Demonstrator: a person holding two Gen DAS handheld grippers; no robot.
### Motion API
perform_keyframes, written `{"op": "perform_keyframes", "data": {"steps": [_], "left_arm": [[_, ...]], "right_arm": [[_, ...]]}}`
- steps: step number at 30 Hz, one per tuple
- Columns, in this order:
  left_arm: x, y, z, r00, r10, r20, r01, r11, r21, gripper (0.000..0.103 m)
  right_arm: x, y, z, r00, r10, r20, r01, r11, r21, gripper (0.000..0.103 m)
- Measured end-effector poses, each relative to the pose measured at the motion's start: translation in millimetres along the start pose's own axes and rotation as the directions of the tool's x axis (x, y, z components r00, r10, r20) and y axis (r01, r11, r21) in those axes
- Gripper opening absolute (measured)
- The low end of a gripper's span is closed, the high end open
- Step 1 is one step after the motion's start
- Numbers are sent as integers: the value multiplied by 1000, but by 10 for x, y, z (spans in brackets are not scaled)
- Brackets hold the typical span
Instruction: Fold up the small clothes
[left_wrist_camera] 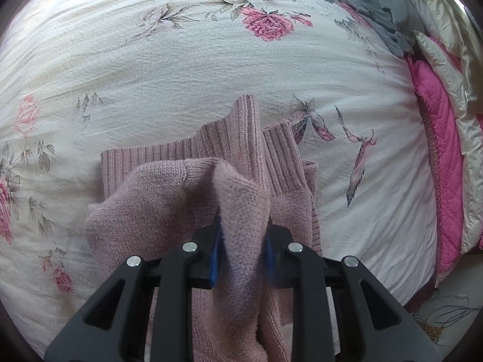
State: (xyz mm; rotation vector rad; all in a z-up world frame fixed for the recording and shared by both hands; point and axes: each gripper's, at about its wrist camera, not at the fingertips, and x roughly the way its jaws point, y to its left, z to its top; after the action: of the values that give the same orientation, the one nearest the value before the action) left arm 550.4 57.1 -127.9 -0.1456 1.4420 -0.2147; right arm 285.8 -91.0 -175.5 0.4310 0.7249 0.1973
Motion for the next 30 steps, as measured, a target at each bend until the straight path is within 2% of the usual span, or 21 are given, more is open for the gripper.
{"op": "perform_keyframes", "data": {"steps": [12, 16, 18, 22, 25, 28, 30], "left_arm": [[224, -464, -47, 999, 53, 5, -53, 997, 55, 22], [372, -491, -52, 997, 77, 17, -78, 996, 42, 24], [412, -480, -57, 998, 47, 47, -49, 998, 27, 30], [421, -483, -120, 989, -88, 122, 83, 996, 40, 46], [348, -479, -209, 974, -146, 173, 134, 988, 82, 49], [104, -398, -308, 947, -213, 241, 192, 976, 106, 51], [-102, -299, -363, 926, -261, 274, 236, 964, 123, 52]], "right_arm": [[-23, -456, -122, 1000, -2, -6, 3, 996, 94, 12], [87, -648, -147, 999, 33, -37, -27, 990, 136, 12], [157, -762, -171, 997, 56, -57, -47, 986, 159, 12], [302, -1054, -233, 986, 134, -99, -105, 962, 254, 14], [349, -1173, -234, 971, 212, -110, -172, 939, 297, 26], [335, -1225, -183, 953, 281, -116, -236, 924, 301, 41], [334, -1268, -116, 942, 312, -123, -263, 915, 306, 59]]}}
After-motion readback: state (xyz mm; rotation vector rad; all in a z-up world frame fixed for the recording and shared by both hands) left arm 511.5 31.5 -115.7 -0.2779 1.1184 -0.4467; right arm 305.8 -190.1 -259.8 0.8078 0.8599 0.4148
